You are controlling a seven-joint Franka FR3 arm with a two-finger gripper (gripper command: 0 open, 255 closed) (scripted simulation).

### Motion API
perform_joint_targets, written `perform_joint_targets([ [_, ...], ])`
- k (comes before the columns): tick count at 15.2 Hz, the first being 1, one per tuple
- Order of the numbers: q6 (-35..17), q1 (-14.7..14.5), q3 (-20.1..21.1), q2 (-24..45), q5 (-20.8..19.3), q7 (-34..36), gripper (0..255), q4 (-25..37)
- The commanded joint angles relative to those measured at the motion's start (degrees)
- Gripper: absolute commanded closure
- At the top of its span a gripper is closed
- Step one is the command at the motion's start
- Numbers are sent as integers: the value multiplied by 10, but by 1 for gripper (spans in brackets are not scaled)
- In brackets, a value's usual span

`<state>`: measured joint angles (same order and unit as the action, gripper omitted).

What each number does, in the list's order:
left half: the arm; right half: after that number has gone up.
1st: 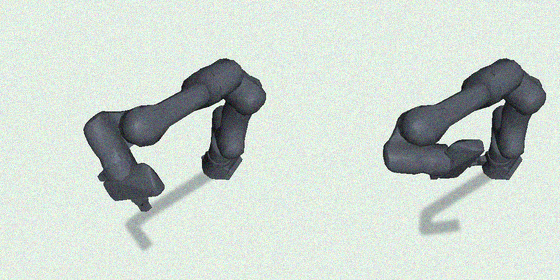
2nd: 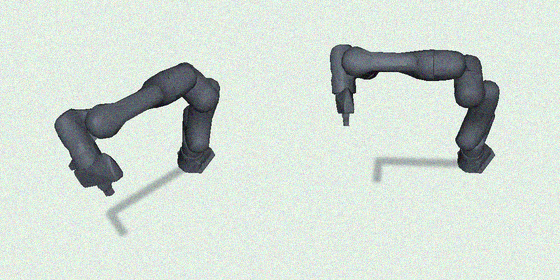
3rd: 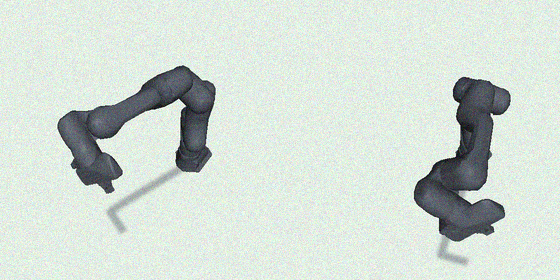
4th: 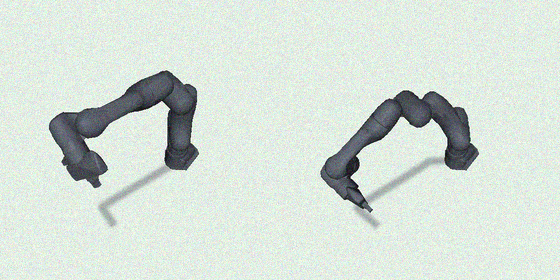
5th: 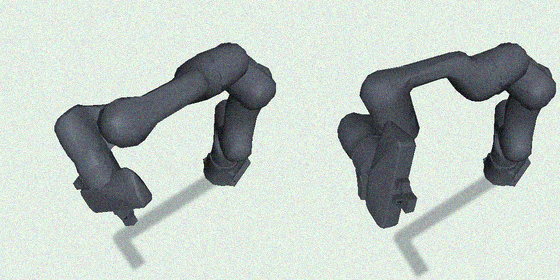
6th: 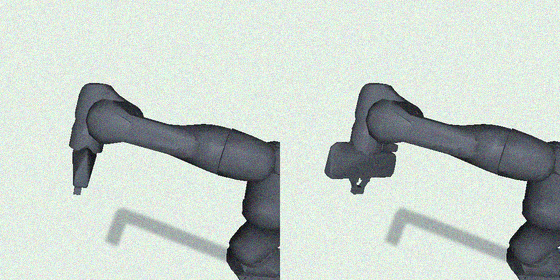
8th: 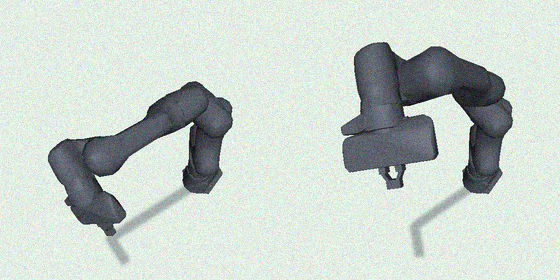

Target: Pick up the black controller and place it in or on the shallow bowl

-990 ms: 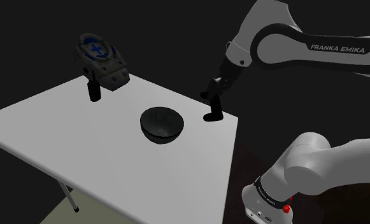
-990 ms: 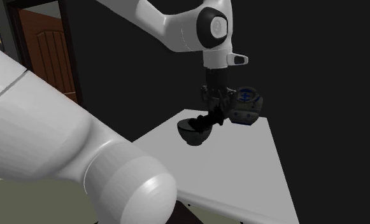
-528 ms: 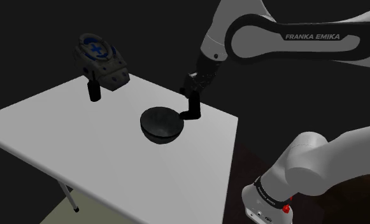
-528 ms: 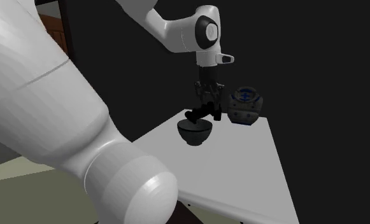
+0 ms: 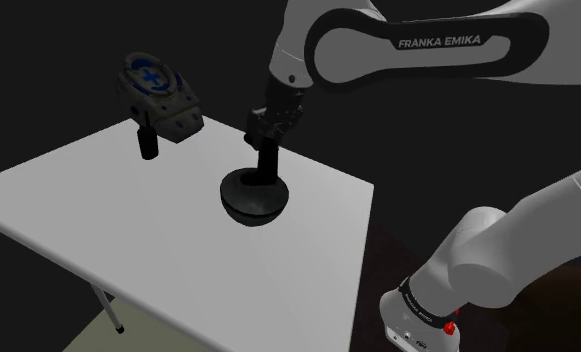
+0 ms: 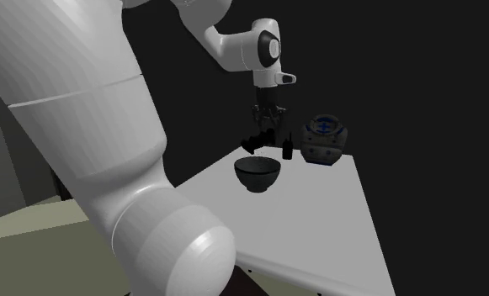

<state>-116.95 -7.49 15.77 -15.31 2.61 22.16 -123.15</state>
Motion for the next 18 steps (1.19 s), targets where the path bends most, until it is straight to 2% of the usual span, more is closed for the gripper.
perform_joint_targets([
  [1,-17,-1,4,8,-2,5,255,-8],
  [13,-116,-1,10,36,-8,13,255,-81],
  [18,-116,-1,10,36,-8,13,255,-81],
])
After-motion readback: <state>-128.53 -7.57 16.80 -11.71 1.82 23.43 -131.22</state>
